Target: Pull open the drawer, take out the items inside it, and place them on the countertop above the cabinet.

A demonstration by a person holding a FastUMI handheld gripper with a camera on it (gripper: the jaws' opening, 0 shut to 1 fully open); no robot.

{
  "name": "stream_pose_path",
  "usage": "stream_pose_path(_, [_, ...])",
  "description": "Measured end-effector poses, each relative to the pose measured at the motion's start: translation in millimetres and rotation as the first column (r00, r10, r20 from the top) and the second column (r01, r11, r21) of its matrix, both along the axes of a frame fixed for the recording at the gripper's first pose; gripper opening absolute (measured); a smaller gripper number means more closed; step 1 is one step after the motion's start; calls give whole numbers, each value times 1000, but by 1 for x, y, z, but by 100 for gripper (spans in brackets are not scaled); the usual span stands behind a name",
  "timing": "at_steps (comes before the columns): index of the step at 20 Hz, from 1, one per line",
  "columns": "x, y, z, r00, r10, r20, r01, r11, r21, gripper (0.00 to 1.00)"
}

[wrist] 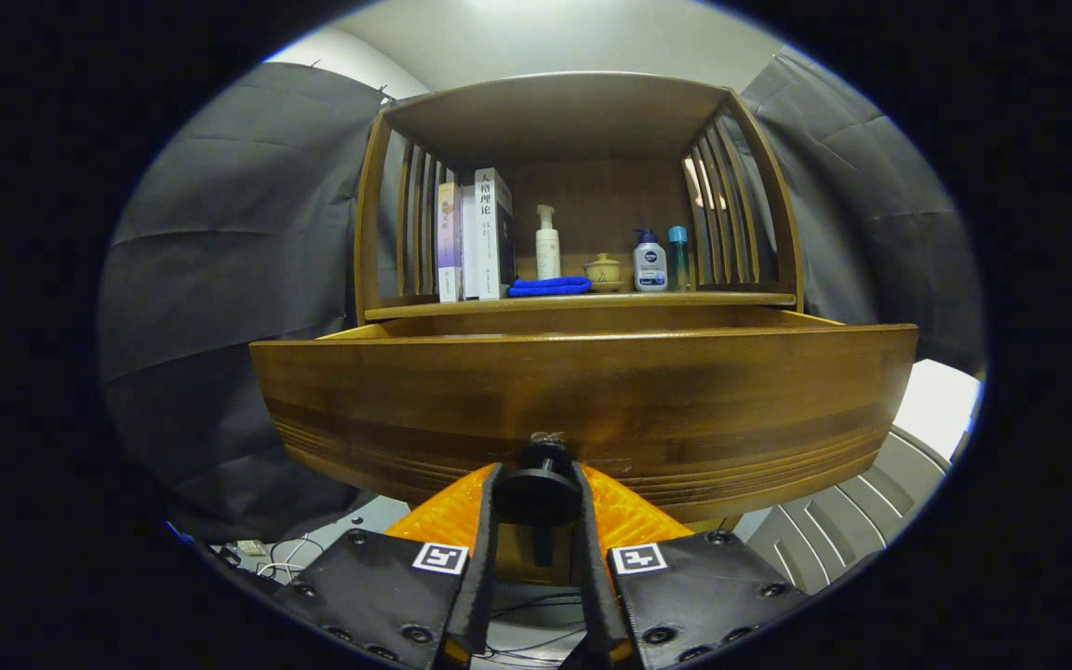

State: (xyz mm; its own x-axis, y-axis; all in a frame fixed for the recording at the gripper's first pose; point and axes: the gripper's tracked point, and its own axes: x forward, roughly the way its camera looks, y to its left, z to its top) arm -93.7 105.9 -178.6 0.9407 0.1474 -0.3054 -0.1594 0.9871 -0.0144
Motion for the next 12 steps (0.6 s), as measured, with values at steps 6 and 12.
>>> stream_pose_path(6, [-20,14,50,980,136,144,-128,990,-67,93])
stream_pose_path(12, [14,2,90,985,104,134,-104,995,-5,94])
